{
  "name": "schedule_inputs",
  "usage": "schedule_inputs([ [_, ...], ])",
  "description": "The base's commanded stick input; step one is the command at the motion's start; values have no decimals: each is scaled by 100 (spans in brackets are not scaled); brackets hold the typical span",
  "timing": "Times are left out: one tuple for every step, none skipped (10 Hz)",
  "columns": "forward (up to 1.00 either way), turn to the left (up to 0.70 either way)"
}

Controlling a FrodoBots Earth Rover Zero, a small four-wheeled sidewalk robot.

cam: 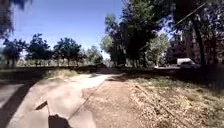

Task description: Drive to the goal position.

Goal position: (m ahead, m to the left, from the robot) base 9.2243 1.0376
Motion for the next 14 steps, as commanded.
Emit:
schedule_inputs([
  [70,0],
  [70,0],
  [70,0],
  [70,0],
  [70,0],
  [70,0],
  [70,0],
  [70,0],
  [70,0],
  [70,0],
  [70,0],
  [70,0],
  [70,0],
  [70,0],
])
